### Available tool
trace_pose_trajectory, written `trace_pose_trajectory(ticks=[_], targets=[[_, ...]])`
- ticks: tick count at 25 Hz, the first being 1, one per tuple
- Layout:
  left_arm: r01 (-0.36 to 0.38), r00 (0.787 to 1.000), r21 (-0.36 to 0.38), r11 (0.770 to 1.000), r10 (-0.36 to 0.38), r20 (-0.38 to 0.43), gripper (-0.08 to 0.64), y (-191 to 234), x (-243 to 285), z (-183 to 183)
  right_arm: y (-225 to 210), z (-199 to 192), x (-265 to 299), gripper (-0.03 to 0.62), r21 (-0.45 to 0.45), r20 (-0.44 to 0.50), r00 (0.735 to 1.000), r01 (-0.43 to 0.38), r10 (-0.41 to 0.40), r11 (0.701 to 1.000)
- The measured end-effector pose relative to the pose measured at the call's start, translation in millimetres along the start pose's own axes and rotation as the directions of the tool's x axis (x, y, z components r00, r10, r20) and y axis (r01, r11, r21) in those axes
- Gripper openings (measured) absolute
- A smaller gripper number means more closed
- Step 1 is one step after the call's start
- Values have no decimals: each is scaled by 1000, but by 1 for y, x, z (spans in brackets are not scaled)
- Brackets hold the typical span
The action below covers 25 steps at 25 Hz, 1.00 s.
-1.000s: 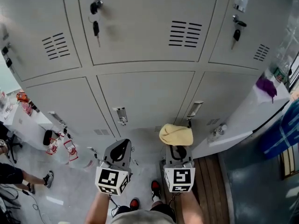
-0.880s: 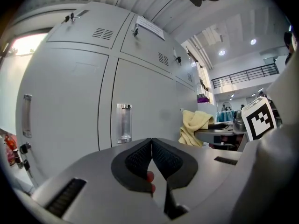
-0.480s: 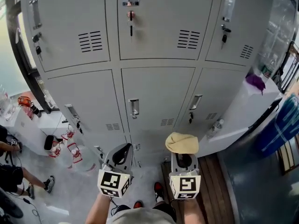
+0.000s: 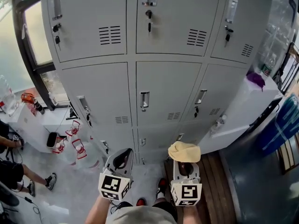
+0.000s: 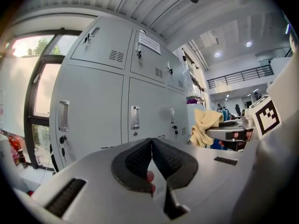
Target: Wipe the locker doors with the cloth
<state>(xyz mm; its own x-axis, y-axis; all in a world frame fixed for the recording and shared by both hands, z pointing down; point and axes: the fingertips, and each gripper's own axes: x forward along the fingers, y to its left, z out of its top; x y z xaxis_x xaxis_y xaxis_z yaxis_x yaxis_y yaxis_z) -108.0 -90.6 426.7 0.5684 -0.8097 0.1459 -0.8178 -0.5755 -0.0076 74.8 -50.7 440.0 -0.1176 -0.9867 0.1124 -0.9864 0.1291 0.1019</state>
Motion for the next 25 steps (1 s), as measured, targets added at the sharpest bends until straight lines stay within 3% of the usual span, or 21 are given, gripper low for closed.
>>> trace_pose_trajectory(ticks=[25], targets=[[11,1000,8,1000,-11,12,23,3,-19,1,20,1,-11,75,-13,-2,1000,-7,7,1000]])
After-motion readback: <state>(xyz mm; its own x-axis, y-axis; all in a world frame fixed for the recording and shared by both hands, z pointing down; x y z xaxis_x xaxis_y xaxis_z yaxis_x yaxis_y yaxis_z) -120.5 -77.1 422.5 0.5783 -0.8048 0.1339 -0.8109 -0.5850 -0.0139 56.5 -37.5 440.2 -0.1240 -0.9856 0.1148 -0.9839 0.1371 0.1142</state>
